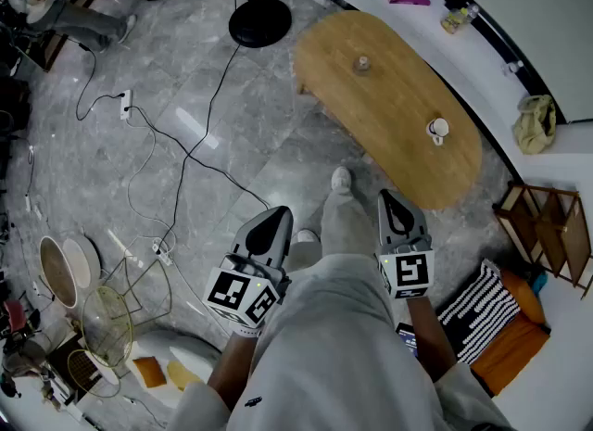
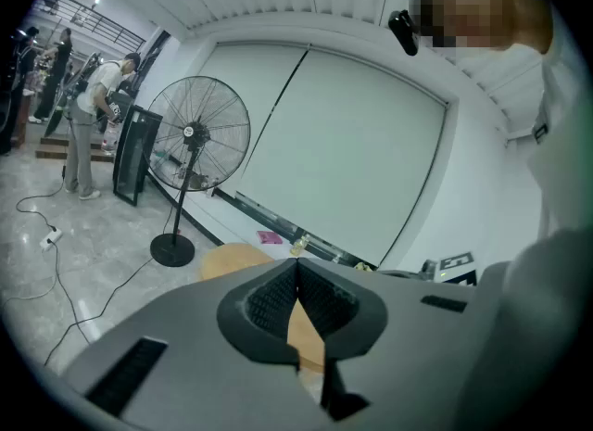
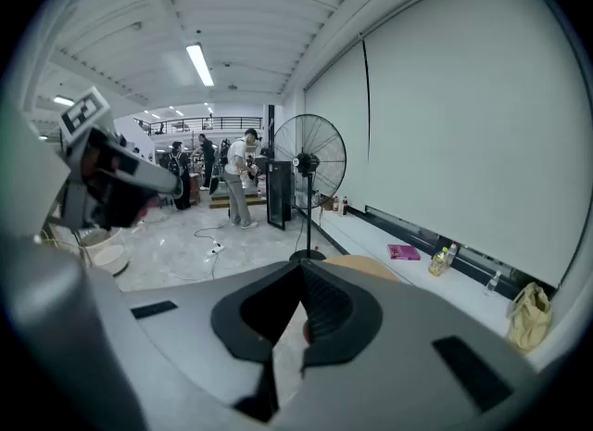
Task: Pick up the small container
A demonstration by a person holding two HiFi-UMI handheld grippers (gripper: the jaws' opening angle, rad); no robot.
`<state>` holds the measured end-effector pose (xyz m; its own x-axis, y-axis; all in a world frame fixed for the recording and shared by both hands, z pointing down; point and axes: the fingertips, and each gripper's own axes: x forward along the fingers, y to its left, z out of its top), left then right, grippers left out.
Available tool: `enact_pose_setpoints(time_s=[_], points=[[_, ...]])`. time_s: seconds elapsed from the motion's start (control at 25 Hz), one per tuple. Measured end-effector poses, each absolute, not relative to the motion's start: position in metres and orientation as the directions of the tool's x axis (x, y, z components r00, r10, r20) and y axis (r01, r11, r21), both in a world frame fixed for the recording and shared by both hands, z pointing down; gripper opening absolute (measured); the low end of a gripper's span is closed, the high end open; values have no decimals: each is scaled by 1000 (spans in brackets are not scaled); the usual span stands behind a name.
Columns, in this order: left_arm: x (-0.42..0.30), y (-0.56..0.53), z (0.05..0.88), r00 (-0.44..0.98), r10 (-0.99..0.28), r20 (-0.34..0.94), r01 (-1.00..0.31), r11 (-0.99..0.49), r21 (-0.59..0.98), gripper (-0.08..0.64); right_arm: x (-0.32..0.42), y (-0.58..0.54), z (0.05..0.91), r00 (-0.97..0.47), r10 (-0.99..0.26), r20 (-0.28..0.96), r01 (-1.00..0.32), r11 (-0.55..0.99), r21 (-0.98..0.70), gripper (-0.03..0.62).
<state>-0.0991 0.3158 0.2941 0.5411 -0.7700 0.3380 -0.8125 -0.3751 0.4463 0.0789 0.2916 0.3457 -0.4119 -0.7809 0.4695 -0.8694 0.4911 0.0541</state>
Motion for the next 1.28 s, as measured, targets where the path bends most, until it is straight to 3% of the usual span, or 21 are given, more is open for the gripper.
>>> enact_pose_setpoints(time_s=[0.2, 0.56, 0.8, 1.16, 1.28], points=[[-84, 324, 271, 534, -795, 288, -815, -394, 424, 18, 85, 329, 294, -470, -766, 437, -860, 509, -32, 5], [-44, 317, 233, 509, -827, 239, -830, -399, 391, 18, 107, 307, 243, -504, -797, 333, -848, 530, -15, 5], [-12, 309, 228, 507, -831, 230, -839, -414, 355, 18, 120, 298, 245, -557, -776, 296, -825, 558, -87, 6], [24, 295, 241, 512, -818, 263, -839, -408, 361, 18, 167, 285, 265, -532, -773, 346, -845, 514, -151, 8], [42, 295, 238, 526, -809, 264, -834, -429, 348, 18, 183, 286, 265, -537, -773, 339, -843, 509, -175, 37]])
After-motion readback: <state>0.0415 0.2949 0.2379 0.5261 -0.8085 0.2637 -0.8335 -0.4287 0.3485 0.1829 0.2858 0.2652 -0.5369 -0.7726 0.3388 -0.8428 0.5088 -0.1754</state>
